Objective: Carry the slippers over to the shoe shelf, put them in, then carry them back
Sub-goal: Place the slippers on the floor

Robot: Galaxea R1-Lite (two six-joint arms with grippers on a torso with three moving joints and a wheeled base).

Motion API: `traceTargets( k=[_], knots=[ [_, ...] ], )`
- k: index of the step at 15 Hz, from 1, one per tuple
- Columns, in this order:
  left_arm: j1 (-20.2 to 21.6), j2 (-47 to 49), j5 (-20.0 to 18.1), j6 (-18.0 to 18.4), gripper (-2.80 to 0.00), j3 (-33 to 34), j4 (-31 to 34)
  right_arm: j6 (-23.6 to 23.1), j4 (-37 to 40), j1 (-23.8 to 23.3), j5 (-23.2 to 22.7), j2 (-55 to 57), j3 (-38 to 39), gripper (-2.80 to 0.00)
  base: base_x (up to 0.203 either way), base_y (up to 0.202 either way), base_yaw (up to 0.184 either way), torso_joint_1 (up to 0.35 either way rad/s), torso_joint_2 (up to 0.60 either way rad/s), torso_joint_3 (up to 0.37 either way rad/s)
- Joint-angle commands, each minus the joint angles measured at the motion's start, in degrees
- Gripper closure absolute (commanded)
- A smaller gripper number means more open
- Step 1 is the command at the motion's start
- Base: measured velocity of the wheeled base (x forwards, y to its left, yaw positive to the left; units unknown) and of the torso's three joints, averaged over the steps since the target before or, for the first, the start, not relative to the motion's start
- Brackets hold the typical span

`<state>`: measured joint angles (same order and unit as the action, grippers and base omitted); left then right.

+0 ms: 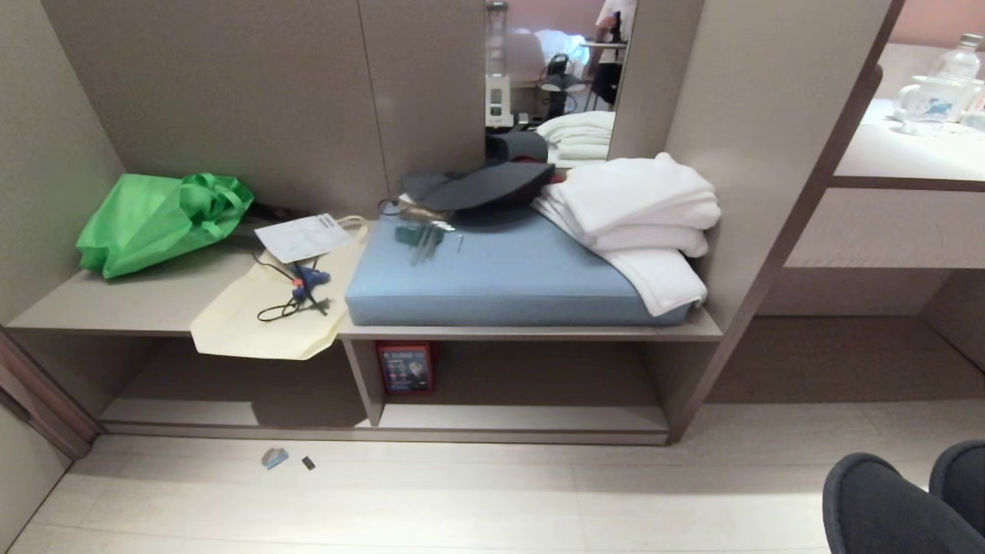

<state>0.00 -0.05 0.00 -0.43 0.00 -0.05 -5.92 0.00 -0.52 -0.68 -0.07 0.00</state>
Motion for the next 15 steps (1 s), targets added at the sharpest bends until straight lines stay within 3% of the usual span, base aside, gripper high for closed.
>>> traceTargets(
  k=[1,7,15],
  knots=[
    [0.0,0.0,0.0,0.0,0.00,0.0,0.0,-0.1,0.0,0.0,0.0,0.1,0.0,0.00,0.000,0.000,0.000,0.004,0.00,0.207],
    [0.0,0.0,0.0,0.1,0.00,0.0,0.0,0.0,0.0,0.0,0.0,0.1,0.0,0.00,0.000,0.000,0.000,0.001,0.00,0.190],
    [0.0,0.0,0.0,0.2,0.00,0.0,0.0,0.0,0.0,0.0,0.0,0.1,0.0,0.00,0.000,0.000,0.000,0.000,0.00,0.020]
  ],
)
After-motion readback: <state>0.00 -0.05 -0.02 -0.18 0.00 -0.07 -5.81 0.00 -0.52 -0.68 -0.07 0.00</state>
